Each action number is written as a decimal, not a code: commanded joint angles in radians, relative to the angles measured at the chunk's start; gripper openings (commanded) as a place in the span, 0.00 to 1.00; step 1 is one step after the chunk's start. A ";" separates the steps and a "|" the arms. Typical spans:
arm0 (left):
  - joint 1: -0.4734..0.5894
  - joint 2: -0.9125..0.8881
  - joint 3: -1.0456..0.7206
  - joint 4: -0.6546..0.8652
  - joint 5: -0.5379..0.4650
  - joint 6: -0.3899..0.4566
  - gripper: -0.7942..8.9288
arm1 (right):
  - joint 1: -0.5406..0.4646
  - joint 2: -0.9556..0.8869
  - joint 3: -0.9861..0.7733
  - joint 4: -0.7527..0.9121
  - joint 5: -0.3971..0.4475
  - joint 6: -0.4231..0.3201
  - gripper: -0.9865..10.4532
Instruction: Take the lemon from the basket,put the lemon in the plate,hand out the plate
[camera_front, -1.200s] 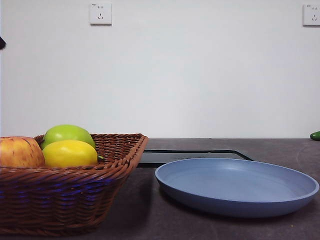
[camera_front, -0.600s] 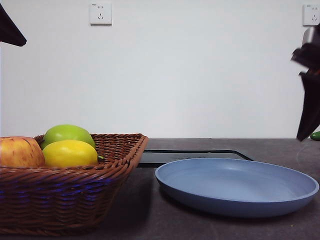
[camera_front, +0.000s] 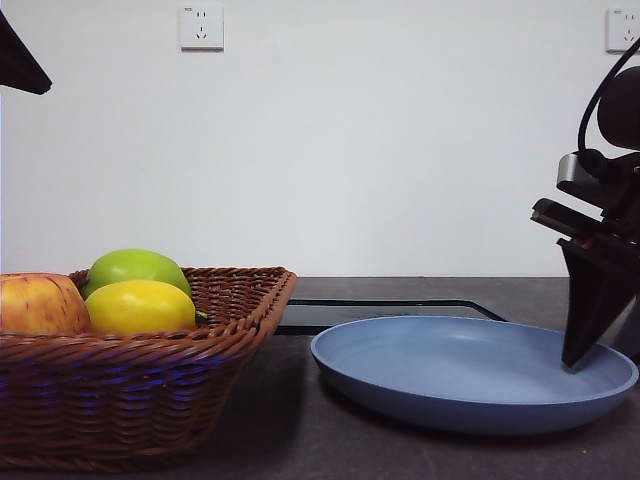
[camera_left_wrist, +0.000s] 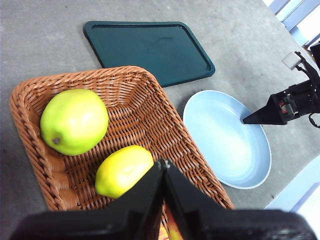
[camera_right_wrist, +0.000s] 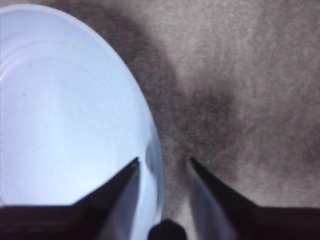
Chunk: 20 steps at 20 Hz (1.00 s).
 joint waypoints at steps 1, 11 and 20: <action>-0.004 0.006 0.014 -0.001 0.004 0.016 0.09 | 0.002 0.017 0.017 0.010 -0.007 0.006 0.14; -0.009 0.006 0.014 -0.001 0.022 0.015 0.39 | -0.026 -0.084 0.018 -0.056 -0.011 0.016 0.09; -0.119 0.135 0.217 -0.187 -0.240 0.178 0.48 | -0.039 -0.301 0.018 -0.140 -0.011 0.016 0.09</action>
